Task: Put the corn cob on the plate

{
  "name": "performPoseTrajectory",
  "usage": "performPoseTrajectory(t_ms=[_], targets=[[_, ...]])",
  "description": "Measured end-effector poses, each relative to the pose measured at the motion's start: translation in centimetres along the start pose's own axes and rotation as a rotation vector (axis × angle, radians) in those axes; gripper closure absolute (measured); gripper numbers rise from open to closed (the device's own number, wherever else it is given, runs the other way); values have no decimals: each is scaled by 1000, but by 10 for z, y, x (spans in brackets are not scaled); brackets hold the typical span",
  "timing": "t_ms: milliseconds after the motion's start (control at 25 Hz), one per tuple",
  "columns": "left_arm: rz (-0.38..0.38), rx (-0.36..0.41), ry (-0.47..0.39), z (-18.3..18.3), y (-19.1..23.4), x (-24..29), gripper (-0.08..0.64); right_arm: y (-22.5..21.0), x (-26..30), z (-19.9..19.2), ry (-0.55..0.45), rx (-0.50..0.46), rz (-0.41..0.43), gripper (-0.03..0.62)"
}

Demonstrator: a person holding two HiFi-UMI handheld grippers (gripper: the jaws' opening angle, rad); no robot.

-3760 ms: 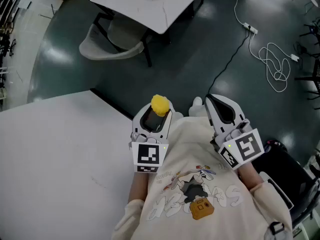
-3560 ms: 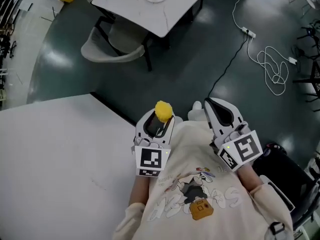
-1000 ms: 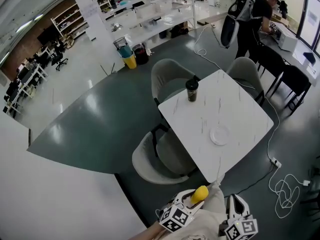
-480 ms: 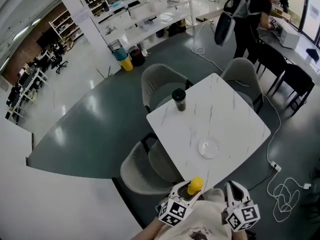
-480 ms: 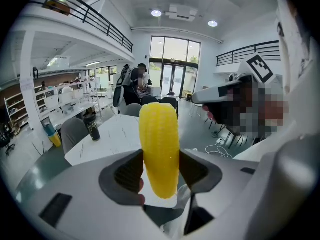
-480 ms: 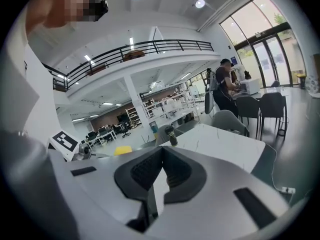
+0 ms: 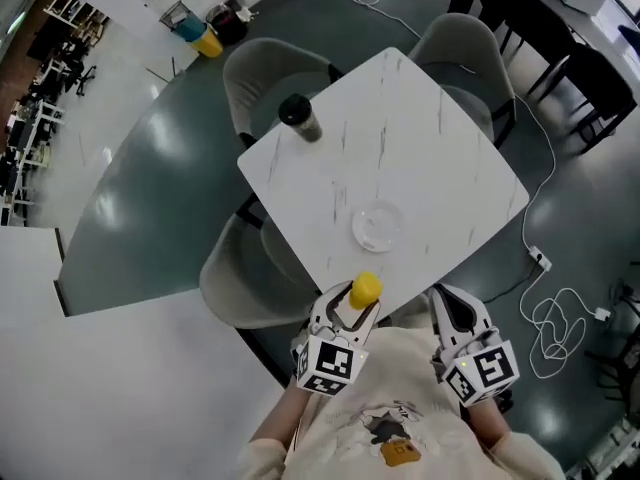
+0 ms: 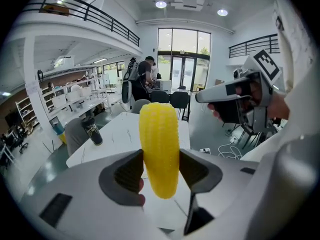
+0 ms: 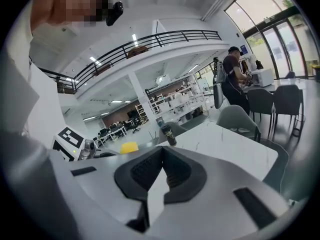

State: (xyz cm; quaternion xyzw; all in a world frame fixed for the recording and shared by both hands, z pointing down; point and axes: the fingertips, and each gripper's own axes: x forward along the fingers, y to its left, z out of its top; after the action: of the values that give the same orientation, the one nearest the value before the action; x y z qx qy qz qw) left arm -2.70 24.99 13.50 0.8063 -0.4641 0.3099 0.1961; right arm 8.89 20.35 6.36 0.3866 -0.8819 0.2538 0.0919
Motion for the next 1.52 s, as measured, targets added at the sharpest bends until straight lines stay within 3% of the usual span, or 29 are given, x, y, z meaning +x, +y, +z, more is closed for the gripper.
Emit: performPoseTrajectory(t_ms=[160, 400, 680, 1080, 1520], targets=[[37, -6, 43, 2, 9, 28, 333, -35, 14, -4, 50, 5, 11, 588], [61, -19, 87, 1, 19, 44, 333, -41, 33, 3, 97, -19, 66, 588], [59, -18, 111, -6, 35, 62, 333, -34, 55, 16, 117, -158, 128, 588], [23, -15, 196, -27, 51, 100, 333, -20, 94, -18, 229, -240, 248, 588], [-3, -29, 305, -59, 67, 145, 333, -52, 138, -76, 290, -306, 226, 588]])
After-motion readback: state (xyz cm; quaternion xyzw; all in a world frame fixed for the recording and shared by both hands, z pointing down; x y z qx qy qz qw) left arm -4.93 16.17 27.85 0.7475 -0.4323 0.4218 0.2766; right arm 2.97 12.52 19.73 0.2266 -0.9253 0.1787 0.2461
